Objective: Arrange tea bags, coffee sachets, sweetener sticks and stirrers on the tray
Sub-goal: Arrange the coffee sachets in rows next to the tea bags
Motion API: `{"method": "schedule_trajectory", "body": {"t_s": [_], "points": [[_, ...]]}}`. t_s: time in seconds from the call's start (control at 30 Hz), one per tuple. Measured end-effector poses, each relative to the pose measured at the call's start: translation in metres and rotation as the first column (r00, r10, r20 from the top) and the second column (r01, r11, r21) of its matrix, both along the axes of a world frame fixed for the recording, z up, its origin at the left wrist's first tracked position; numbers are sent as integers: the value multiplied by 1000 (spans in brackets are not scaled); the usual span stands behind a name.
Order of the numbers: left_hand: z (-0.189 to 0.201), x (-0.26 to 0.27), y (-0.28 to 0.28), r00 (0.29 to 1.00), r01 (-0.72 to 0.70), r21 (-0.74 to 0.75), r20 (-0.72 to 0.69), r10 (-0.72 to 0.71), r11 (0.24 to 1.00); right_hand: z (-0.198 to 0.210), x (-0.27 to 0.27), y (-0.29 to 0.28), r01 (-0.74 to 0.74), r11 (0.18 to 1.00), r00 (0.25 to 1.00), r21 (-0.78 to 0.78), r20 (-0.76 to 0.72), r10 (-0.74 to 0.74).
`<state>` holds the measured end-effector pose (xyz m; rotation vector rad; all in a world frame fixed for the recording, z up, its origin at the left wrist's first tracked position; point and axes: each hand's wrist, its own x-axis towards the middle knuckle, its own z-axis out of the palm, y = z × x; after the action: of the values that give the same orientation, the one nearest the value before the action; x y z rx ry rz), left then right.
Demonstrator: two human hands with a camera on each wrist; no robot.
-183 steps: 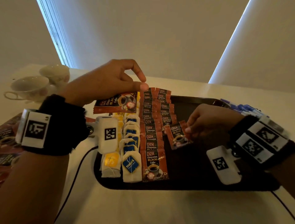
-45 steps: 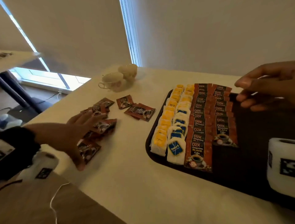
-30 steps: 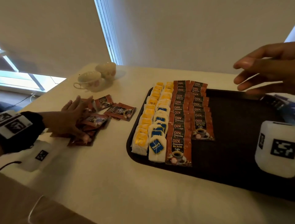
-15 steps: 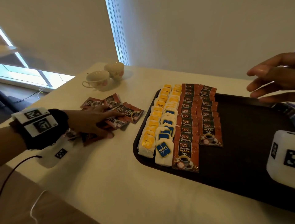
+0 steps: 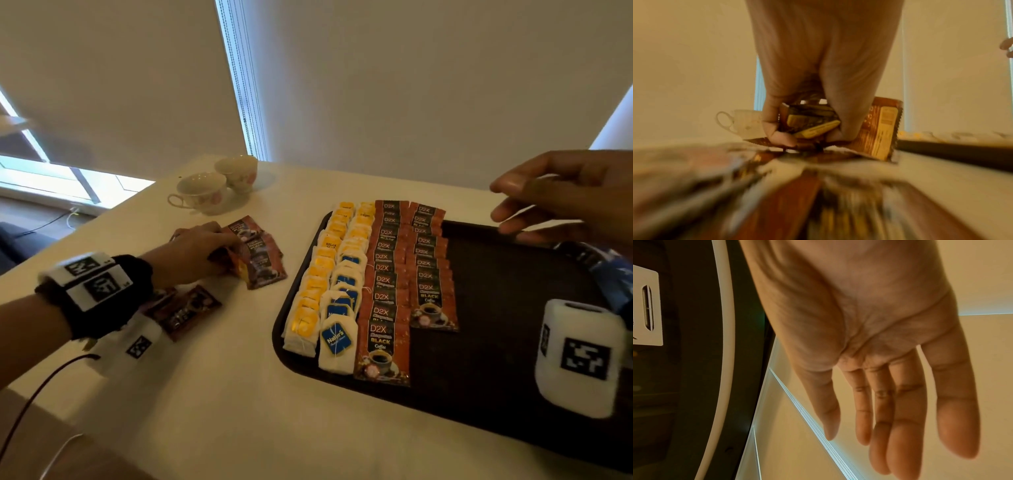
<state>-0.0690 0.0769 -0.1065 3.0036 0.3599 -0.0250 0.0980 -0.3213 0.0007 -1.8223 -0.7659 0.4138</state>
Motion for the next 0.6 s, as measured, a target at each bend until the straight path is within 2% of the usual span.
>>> {"method": "schedule_trajectory", "body": {"t_s": [0.07,0.17,0.3,0.43,0.5,0.6], "points": [[16,0,1,990,60,-37,134,-54,998,3,-7,1,-5,1000,1000,0,-2,5],[45,2,-2,922,183,8,346,-175,983,4,-17,8,30,1000,999,9,-23,-29],[79,16,-44,837,269,-50,505,-208,962,0,-32,28,47,999,997,18,-56,-46],[87,39,-110,707,442,-1,615,-348,897,-7,-45,59,48,998,976,33,-216,-40],[86,52,-133,661,510,5,638,-396,860,-12,-48,73,-9,1000,953,22,-304,16],[79,69,-149,606,566,2,677,-418,824,-16,-47,77,-83,986,865,143,-481,143]]}}
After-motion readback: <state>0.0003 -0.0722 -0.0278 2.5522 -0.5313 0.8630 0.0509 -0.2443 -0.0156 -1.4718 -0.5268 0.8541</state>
